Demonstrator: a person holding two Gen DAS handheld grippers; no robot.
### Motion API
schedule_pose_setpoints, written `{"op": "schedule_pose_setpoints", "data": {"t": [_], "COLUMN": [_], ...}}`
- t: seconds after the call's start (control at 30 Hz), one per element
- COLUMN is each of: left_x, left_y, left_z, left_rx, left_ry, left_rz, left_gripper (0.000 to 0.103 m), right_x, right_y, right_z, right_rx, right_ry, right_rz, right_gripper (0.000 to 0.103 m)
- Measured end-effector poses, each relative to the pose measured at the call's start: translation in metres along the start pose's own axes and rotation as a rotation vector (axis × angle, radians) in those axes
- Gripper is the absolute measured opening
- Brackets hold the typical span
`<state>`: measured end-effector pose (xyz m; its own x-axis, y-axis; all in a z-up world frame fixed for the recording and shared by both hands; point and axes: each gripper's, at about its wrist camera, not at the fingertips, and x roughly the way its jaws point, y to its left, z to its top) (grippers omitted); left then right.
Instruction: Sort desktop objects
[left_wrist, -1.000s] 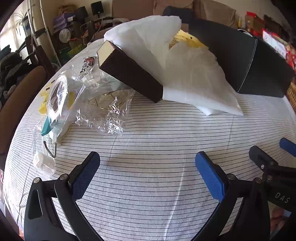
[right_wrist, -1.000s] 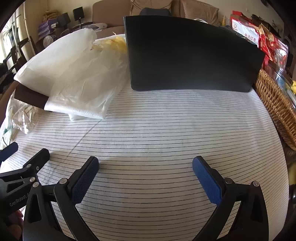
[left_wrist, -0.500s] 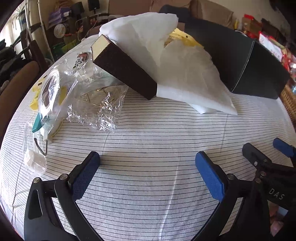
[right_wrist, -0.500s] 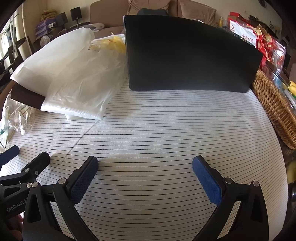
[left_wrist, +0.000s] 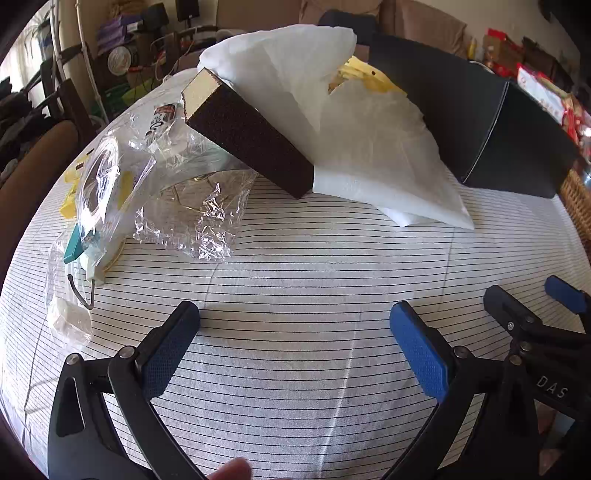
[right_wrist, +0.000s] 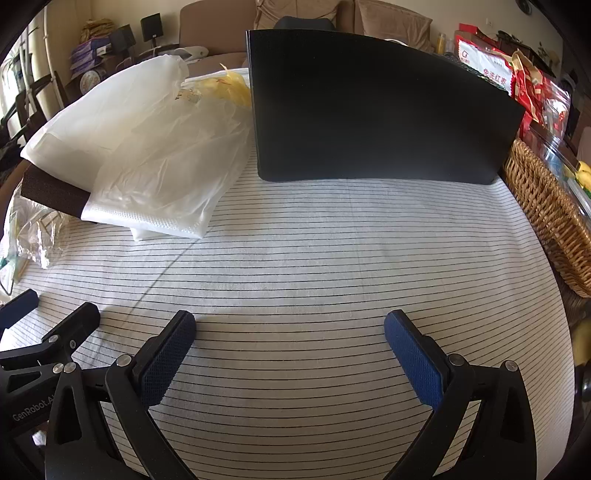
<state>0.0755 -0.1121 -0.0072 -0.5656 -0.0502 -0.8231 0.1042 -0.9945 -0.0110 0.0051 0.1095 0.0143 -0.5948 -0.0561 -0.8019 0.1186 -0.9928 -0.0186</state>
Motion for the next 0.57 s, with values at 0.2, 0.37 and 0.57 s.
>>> {"op": "schedule_pose_setpoints", "data": {"t": [0.2,0.37,0.57], "left_x": [0.0000,-0.0001,-0.0007], "left_y": [0.0004,0.0008,0.0017], "left_z": [0.0003,0.0005,-0.0008], "left_rx": [0.000,0.000,-0.004], "left_ry": [0.000,-0.001,0.000], "left_rz": [0.000,0.000,0.002], "left_gripper": [0.103,0.103,0.103], "right_x": [0.0000,0.0000,0.0000], "right_y": [0.0000,-0.0001,0.0000], "right_z": [0.0000,0.0001,0.0001], "right_rx": [0.000,0.000,0.000], "right_ry": [0.000,0.000,0.000], "right_rz": [0.000,0.000,0.000], "right_gripper": [0.103,0.103,0.103]}}
